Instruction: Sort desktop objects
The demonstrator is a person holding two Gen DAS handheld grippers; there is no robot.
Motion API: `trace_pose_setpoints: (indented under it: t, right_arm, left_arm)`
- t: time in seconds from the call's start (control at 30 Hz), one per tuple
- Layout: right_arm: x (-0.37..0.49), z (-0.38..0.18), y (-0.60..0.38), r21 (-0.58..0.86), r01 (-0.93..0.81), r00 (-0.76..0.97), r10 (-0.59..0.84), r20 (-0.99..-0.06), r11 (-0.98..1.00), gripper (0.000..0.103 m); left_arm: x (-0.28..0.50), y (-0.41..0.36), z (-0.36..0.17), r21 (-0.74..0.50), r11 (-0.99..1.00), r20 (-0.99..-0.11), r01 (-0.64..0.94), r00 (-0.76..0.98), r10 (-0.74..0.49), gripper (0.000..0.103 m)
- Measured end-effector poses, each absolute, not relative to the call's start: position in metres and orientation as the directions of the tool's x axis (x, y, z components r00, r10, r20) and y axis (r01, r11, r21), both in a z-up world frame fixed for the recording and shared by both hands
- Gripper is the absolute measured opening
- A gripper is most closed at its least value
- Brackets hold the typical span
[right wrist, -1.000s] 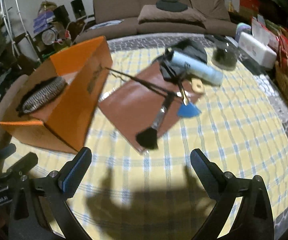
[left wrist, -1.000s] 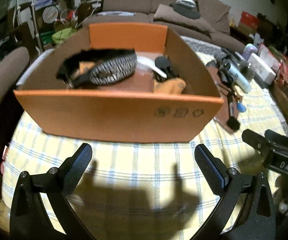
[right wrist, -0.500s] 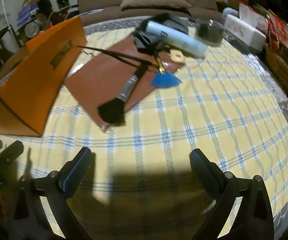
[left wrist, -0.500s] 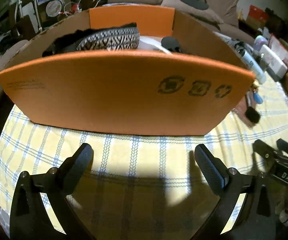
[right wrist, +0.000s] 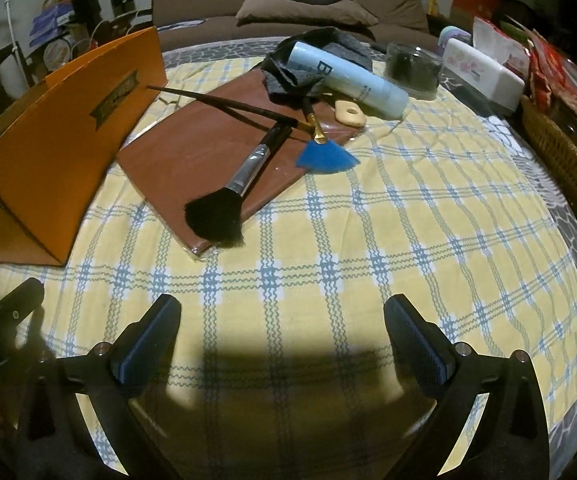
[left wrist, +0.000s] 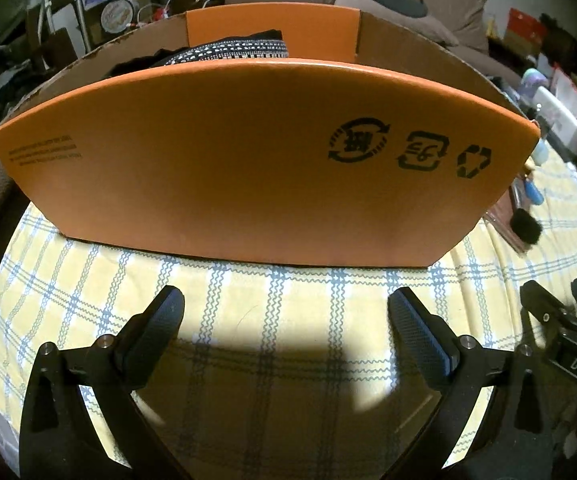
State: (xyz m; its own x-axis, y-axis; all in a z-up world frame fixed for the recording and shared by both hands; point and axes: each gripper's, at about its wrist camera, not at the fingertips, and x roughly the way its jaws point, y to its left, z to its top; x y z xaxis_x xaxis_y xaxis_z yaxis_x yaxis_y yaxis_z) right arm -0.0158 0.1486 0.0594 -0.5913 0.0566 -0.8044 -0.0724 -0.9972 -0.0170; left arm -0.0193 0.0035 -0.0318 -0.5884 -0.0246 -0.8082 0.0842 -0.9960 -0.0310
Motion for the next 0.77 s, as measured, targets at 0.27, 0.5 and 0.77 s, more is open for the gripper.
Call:
trace_pose_setpoints:
  t: [0.27, 0.5, 0.77]
  right_arm:
    - [-0.0160, 0.0594, 0.1495, -0.012, -0.073, -0.591, 0.053, -0.805, -0.997, 0.103]
    - [-0.0161, 0.0594, 0.1493, -0.012, -0.073, -0.591, 0.053, -0.805, -0.997, 0.103]
    - [-0.0162, 0.0594, 0.1493, -0.012, -0.073, -0.592, 0.053, -0.805, -0.997, 0.103]
  left_arm:
    - [-0.0190, 0.0034, -0.0323, -0.032, -0.996, -0.807, 0.085, -0.590, -0.024, 0.103]
    - [-0.0188, 0.0038, -0.0326, -0.029, -0.996, -0.807, 0.085, -0.591, -0.026, 0.103]
    - [-0.0205, 0.0051, -0.0313, -0.023, -0.996, -0.807, 0.085, -0.590, -0.032, 0.103]
